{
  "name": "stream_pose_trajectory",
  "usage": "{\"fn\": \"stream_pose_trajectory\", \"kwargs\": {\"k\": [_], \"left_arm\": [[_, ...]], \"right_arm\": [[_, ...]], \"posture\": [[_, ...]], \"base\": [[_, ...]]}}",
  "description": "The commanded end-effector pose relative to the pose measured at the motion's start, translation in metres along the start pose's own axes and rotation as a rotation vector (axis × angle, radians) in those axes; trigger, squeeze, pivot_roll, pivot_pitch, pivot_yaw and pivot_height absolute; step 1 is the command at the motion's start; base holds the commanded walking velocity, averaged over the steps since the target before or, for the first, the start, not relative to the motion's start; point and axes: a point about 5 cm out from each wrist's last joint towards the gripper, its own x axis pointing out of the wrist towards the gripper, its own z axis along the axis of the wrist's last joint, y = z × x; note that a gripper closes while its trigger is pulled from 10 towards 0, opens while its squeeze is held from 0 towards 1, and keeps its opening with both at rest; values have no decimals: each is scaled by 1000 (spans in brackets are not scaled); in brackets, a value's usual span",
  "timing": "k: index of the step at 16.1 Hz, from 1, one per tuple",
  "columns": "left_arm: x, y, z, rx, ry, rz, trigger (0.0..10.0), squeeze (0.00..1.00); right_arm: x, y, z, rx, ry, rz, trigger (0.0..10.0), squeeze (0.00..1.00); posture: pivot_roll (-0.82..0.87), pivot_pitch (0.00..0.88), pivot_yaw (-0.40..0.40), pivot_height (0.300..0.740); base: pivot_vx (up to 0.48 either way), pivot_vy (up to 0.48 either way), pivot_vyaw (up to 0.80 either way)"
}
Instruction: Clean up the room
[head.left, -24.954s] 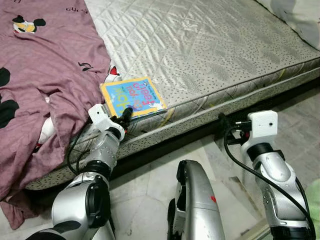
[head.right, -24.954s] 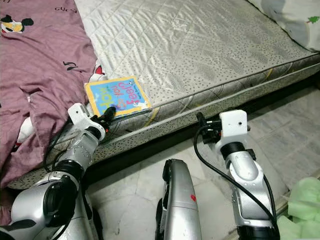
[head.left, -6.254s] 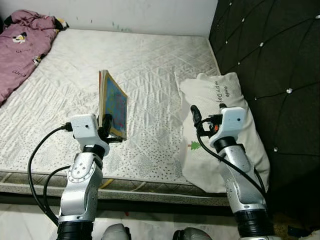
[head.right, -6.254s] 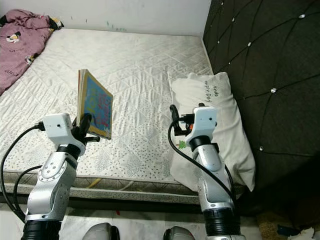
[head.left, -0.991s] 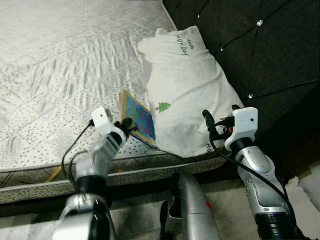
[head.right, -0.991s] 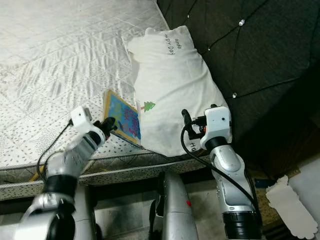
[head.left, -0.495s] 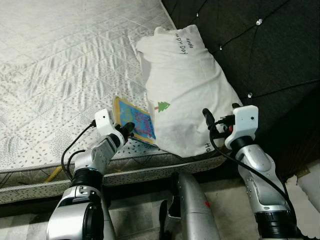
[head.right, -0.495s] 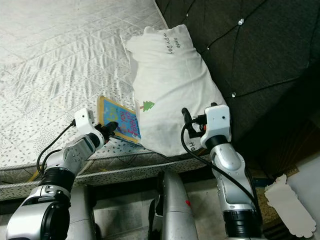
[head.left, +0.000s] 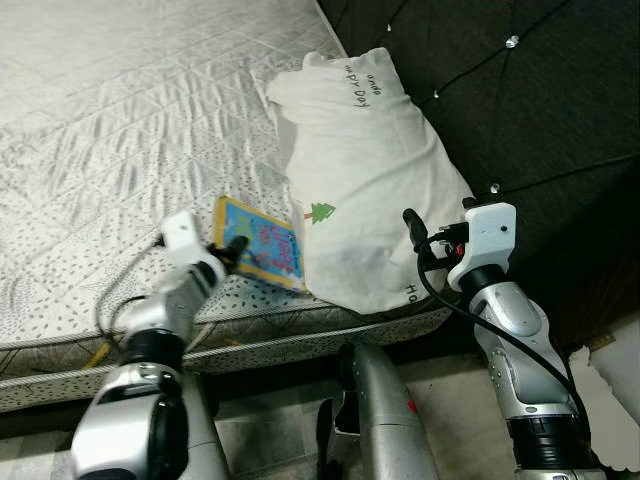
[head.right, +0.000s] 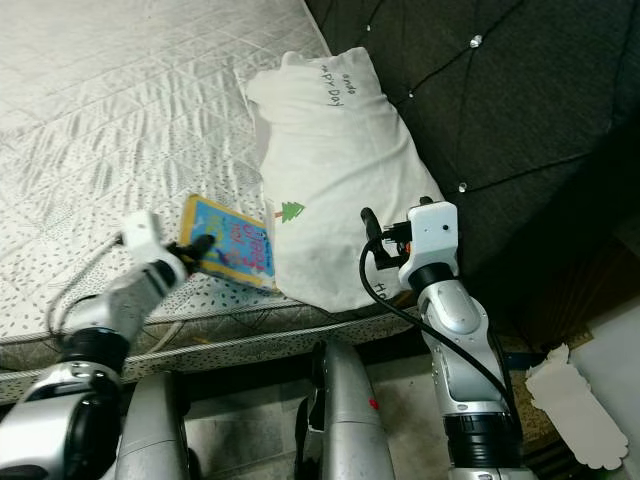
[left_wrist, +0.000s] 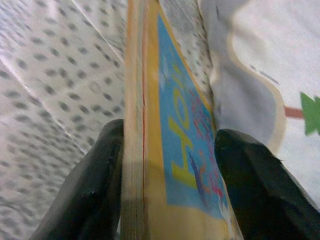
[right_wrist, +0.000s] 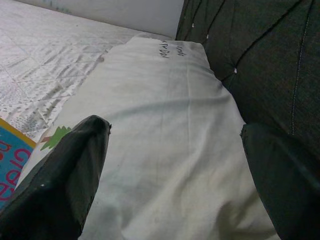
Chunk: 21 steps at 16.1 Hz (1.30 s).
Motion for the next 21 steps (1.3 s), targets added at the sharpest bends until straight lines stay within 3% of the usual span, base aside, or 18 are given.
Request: {"fn": "stream_pose_trajectory", "kwargs": {"k": [1,11,15,19,21], "left_arm": [[2,-6,5,29,-11,-8,10000,1000],[-24,0,-15,94,20,21,10000,1000],[-33,21,-3,120,-29,111,10000,1000],[-43,2,15,180,-194,118,10000,1000],[-60,-12,18,195,-323,147,10000,1000]], "right_arm": [[2,-1,2,0,-8,1,10000,0],[14,7,1,21,-31,5,10000,0],[20,9,1,32,-43,-2,10000,0],[29,12,3,47,-72,-4,10000,0],[36,21,7,99,-95,7,10000,0]], "posture": [[-85,85,-117,567],[-26,57,-92,567],[-3,25,-75,567],[24,0,-59,567],[40,0,-51,567]], "base": [[0,0,0],[0,0,0],[0,0,0],[0,0,0],[0,0,0]]}}
